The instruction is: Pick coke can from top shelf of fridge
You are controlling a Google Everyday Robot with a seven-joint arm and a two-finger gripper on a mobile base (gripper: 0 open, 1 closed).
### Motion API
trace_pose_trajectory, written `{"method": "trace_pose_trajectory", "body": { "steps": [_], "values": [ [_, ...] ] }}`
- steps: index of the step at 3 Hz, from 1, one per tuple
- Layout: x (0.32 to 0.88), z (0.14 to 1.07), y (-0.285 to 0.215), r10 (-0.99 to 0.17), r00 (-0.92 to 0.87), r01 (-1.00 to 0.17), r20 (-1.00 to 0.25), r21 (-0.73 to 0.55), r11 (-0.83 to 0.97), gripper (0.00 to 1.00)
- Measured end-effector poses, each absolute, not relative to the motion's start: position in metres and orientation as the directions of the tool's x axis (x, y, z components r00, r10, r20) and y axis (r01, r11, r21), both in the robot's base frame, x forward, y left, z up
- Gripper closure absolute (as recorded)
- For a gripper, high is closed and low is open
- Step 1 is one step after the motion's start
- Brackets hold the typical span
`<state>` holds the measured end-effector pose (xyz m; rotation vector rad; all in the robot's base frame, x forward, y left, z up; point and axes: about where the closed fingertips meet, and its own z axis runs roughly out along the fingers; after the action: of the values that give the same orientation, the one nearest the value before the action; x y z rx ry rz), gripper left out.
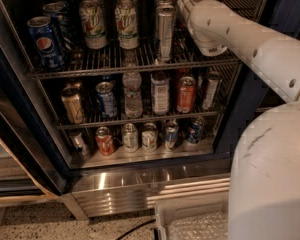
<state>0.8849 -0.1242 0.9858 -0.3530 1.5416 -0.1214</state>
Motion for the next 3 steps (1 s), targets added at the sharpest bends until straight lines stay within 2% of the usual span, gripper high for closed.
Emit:
{"method": "trace_pose_trajectory", "body": {
  "steps": [3],
  "values": [
    [0.896, 1.012, -0.136, -0.263, 0.066, -0.077, -0.962, -0.268, 0.960, 1.00]
  ]
}}
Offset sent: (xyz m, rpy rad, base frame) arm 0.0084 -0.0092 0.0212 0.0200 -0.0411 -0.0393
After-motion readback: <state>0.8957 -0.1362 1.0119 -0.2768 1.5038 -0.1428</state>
